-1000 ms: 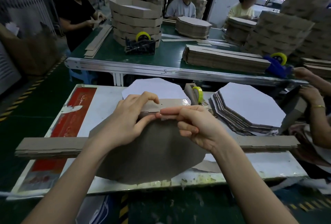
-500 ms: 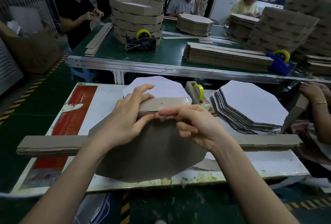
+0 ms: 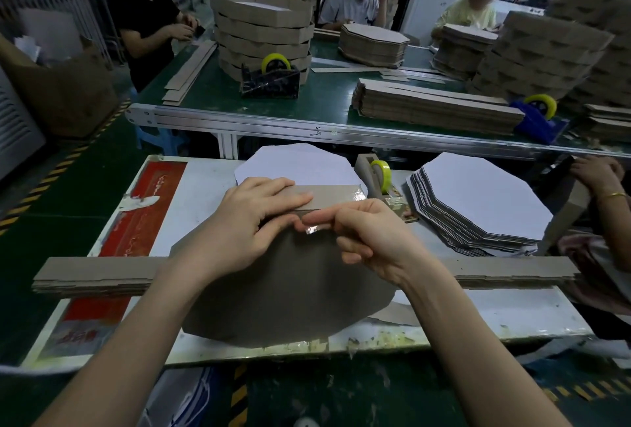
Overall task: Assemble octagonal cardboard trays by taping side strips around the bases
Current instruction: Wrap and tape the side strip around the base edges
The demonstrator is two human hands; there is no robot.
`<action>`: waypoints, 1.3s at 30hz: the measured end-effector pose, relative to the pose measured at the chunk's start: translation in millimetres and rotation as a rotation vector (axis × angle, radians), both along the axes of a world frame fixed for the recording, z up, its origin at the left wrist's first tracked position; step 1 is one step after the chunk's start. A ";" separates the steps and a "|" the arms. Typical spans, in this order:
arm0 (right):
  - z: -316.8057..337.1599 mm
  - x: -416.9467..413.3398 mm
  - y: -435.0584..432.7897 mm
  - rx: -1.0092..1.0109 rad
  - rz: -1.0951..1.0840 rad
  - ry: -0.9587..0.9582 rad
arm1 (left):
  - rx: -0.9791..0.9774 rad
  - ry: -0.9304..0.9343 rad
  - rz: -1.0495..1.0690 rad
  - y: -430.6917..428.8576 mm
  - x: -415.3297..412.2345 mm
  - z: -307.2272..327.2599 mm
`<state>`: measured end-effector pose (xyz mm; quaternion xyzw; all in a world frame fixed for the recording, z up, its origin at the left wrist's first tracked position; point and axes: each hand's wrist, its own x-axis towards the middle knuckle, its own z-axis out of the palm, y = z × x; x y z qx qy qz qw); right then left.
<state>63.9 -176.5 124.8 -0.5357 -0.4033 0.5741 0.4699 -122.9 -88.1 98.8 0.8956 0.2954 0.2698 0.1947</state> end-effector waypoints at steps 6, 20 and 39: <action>7.5 0.8 2.6 -0.047 0.007 -0.125 | 0.003 -0.001 -0.002 -2.1 0.8 1.7; 26.3 22.2 24.8 0.303 -0.327 -0.412 | 0.008 -0.002 0.018 -2.4 -1.5 1.6; -6.1 37.2 49.6 0.223 -0.103 -0.827 | -0.027 -0.183 0.266 -16.4 19.6 6.6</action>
